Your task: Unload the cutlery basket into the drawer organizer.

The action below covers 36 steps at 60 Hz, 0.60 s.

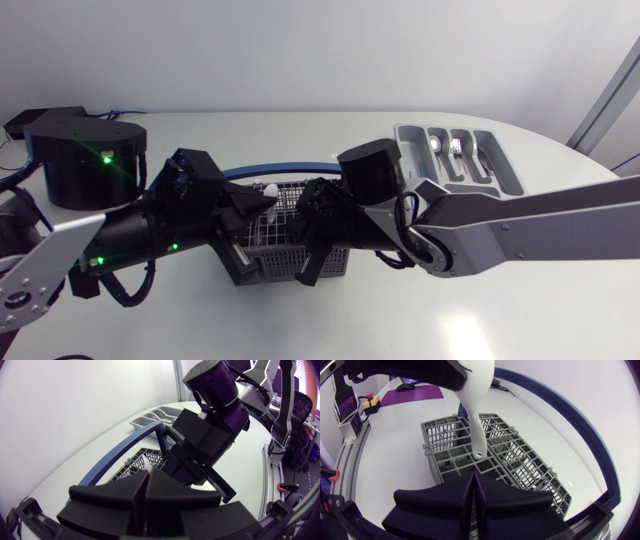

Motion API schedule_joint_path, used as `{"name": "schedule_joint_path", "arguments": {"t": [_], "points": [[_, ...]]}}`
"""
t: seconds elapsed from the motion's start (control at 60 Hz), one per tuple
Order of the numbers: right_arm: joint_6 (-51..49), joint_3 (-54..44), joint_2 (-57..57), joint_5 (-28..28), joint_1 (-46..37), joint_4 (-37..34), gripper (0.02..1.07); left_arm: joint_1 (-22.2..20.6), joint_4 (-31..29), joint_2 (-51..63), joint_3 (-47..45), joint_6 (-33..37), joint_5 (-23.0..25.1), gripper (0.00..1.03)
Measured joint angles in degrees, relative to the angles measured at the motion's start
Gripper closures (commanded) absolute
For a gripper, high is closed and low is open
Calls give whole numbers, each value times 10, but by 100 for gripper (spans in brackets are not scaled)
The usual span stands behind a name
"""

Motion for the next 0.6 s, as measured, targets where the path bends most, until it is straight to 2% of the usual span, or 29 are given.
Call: {"name": "schedule_joint_path", "arguments": {"t": [0.233,0.6], "points": [[0,2,3,1,0,2,101,-3,-3,-14,2,-2,-6,92],[0,0,-10,7,3,-5,101,-30,-49,-84,19,-4,-23,92]]}}
